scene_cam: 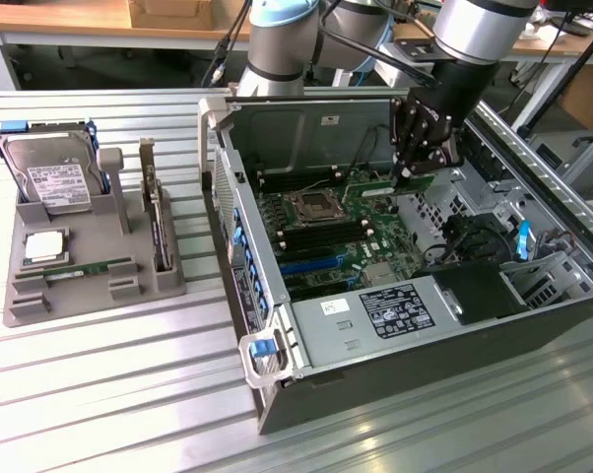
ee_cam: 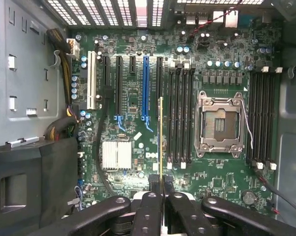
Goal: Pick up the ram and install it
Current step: 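Insert the ram into the slot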
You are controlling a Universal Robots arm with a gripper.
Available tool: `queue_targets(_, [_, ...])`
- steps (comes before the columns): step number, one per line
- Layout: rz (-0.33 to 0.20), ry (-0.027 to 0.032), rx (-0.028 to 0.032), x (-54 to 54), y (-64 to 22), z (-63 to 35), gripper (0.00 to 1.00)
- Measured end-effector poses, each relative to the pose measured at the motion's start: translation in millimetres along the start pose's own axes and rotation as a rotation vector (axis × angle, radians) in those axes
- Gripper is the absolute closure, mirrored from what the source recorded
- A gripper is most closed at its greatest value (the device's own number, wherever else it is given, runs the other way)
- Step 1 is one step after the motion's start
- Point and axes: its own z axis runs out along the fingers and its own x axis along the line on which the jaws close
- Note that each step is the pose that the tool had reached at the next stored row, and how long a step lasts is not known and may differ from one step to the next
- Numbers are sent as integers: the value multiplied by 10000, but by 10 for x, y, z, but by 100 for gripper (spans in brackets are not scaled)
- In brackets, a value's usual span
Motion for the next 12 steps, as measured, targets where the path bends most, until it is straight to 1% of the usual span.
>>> queue_targets(12, [0, 0, 0, 0, 0, 59, 88])
